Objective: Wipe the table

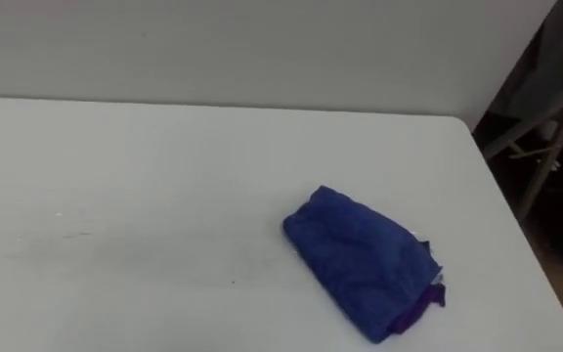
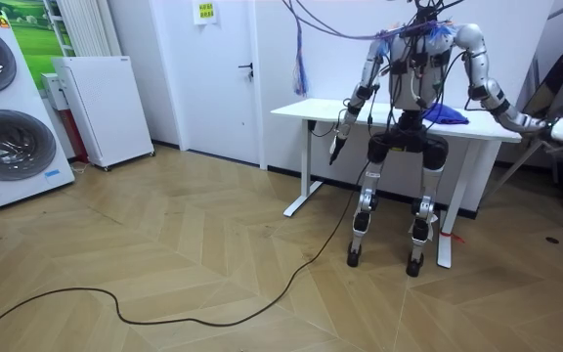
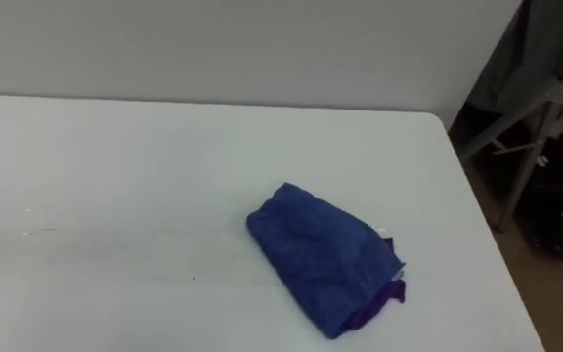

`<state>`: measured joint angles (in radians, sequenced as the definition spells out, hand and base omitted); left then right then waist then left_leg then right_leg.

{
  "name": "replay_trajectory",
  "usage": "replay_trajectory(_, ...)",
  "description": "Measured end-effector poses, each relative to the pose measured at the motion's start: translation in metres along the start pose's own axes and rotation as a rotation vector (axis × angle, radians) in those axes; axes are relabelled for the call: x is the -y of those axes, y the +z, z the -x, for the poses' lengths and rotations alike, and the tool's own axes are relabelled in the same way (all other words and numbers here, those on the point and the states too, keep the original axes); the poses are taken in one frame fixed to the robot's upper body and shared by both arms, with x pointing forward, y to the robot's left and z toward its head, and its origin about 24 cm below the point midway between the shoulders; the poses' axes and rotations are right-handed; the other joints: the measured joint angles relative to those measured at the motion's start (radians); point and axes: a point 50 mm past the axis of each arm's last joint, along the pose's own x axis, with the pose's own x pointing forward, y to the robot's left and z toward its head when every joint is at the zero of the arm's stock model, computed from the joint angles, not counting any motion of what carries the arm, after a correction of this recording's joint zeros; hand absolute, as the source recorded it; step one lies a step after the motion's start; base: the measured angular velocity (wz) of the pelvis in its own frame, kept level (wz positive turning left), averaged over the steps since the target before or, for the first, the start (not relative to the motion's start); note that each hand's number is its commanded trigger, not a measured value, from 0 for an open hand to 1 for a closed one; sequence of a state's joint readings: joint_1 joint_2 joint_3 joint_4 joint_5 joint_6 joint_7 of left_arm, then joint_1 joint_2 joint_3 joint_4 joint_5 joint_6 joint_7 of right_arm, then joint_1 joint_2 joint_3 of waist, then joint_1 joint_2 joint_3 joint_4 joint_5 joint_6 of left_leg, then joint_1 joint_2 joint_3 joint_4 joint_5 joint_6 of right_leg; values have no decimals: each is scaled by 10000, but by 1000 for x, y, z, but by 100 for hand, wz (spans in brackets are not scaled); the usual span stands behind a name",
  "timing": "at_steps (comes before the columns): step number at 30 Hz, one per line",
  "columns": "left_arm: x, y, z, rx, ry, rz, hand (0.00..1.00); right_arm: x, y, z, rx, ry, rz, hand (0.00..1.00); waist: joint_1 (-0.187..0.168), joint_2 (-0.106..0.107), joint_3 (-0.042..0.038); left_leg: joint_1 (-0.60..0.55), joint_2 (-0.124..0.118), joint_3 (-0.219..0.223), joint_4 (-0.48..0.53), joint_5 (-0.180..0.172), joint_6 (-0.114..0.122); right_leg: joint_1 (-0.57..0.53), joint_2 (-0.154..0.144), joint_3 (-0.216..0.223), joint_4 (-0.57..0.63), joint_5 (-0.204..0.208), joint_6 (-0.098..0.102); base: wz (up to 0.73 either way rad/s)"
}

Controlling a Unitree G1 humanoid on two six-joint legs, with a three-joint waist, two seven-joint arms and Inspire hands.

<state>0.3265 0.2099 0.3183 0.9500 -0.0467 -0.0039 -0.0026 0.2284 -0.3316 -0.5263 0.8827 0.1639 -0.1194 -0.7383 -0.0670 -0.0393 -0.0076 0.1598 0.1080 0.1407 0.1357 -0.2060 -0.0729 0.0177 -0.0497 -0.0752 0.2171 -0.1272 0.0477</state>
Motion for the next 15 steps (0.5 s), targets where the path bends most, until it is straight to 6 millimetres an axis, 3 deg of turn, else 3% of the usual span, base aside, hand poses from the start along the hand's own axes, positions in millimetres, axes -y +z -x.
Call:
replay_trajectory(5,-2,-5,1,-126,25,-32,0,16,-61,9,-2585,233,784,0,-119,-28,-8,17,-1,6,13,-17,4,-11,-2,56,34,-4,-26,-1)
replay_trajectory(8,1,-8,1,-244,17,-66,0,21,-98,28,-3891,805,1749,0,-132,0,-12,37,-2,6,2,-22,7,9,-1,60,24,-6,-24,0)
replay_trajectory(11,3,-14,2,-524,4,-123,0,19,-118,44,-4461,1927,3124,0,-92,31,-11,61,-2,21,13,-29,9,21,0,73,45,6,-43,0)
replay_trajectory(15,9,-24,3,-996,-61,-260,0,11,-125,53,-4026,3538,5110,0,-68,129,-12,129,-7,20,18,-43,13,95,-1,76,21,20,-55,0)
